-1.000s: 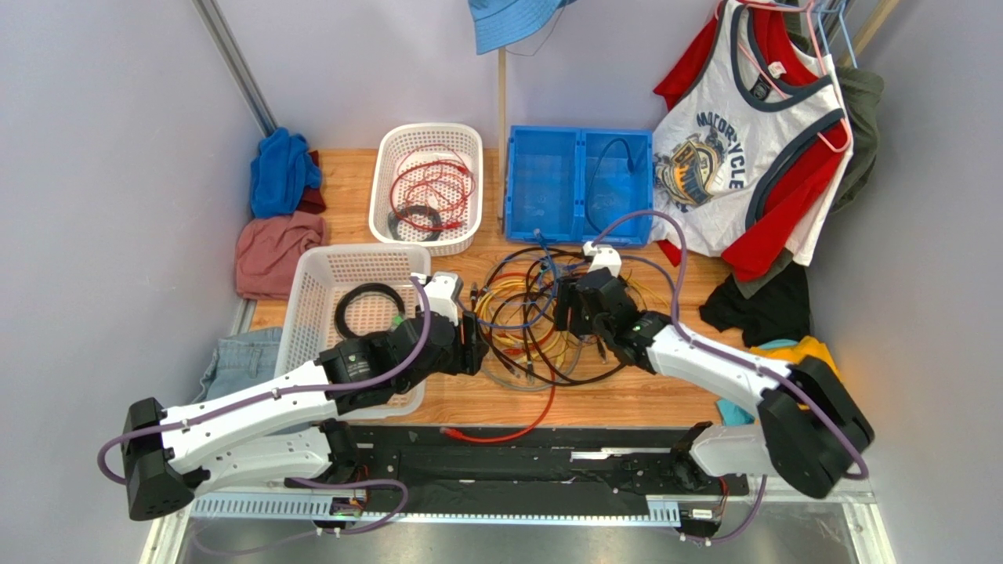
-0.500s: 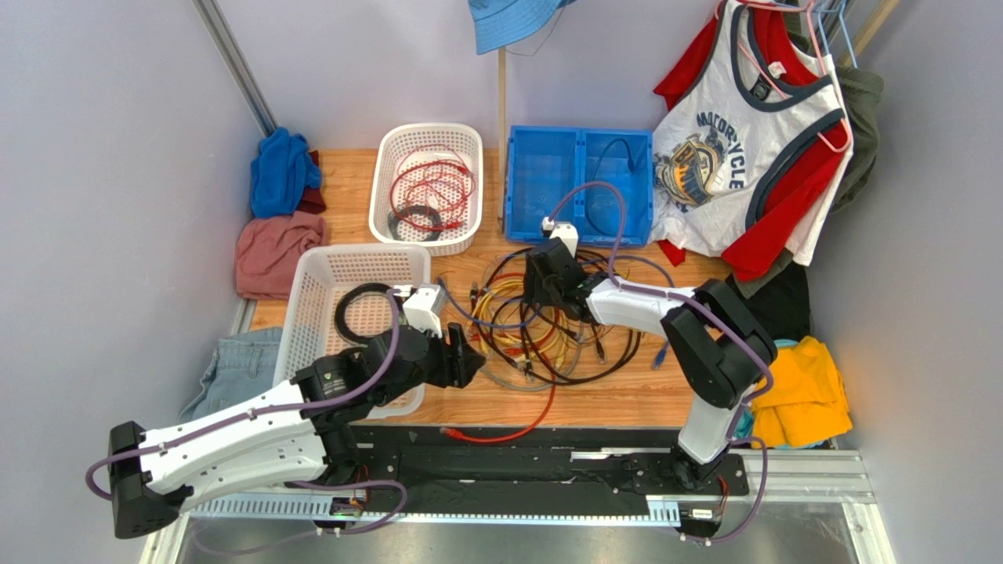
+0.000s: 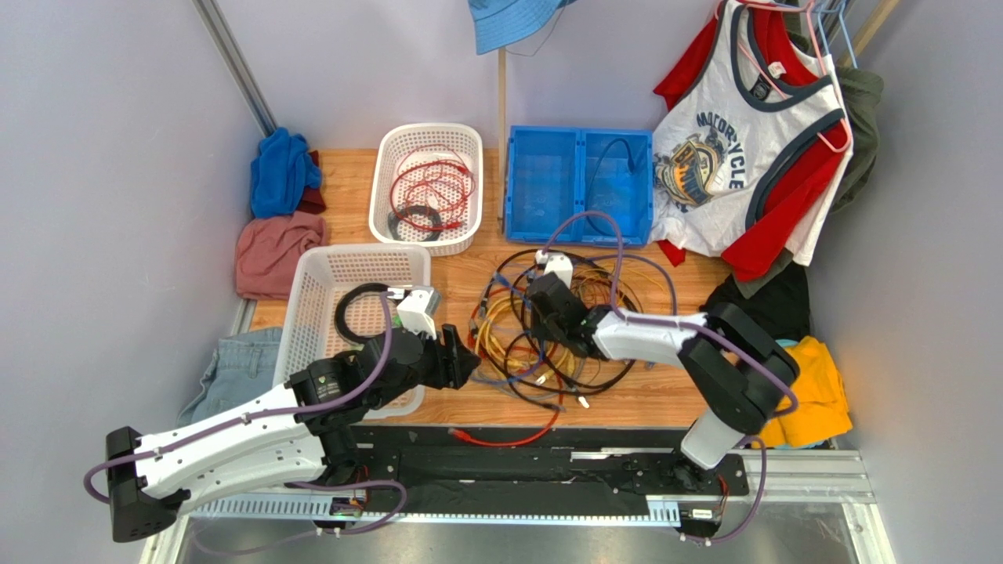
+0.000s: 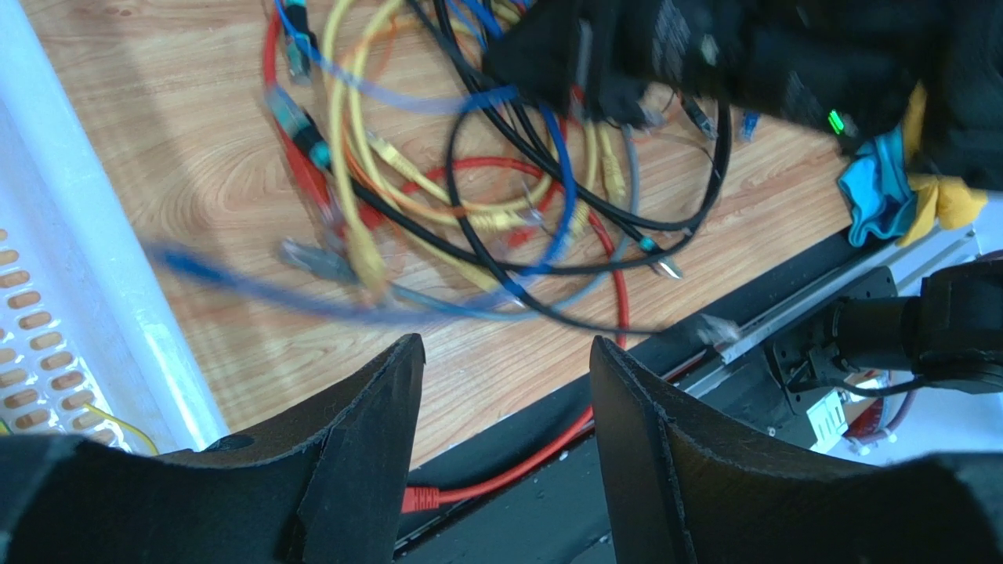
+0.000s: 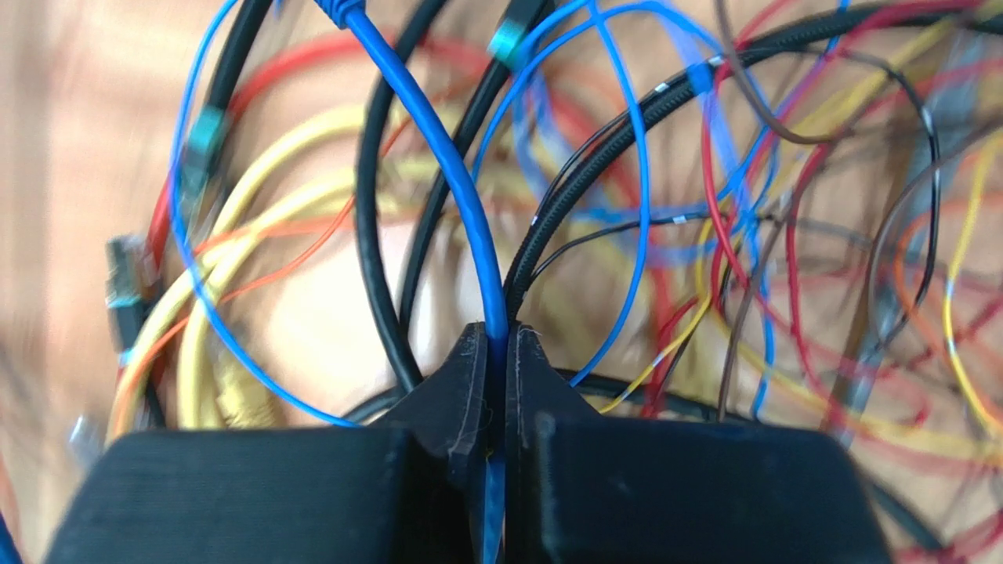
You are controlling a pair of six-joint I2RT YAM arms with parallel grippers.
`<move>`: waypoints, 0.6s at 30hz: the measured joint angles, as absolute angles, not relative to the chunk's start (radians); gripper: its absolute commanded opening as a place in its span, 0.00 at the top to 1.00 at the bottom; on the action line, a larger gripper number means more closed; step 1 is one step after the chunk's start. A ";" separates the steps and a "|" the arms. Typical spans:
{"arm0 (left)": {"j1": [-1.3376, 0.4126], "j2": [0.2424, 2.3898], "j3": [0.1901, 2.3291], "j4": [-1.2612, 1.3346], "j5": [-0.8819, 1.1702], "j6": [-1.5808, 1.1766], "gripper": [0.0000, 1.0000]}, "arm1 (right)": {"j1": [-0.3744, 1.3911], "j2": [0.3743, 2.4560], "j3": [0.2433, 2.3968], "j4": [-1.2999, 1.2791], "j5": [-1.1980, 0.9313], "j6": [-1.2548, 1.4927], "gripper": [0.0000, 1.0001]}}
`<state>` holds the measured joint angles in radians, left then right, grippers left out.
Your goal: Untangle the cables
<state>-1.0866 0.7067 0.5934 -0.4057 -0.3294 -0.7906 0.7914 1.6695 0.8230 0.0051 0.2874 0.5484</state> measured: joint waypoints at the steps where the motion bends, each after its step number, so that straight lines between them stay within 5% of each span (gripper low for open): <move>1: -1.087 0.707 0.593 -0.406 -0.332 -0.791 0.37 | 0.818 1.644 0.806 -0.009 0.294 0.547 1.00; 13: -1.087 0.750 0.598 -0.408 -0.389 -0.783 0.37 | 0.966 1.291 0.747 -0.178 0.407 0.506 0.98; 14: -1.087 0.762 0.601 -0.408 -0.394 -0.782 0.37 | 0.965 1.283 0.747 -0.186 0.418 0.498 0.91; 15: -1.087 0.772 0.604 -0.408 -0.396 -0.780 0.37 | 0.965 1.279 0.747 -0.191 0.424 0.493 0.72; 18: -1.087 0.815 0.617 -0.405 -0.400 -0.778 0.37 | 0.965 1.276 0.749 -0.221 0.447 0.479 0.52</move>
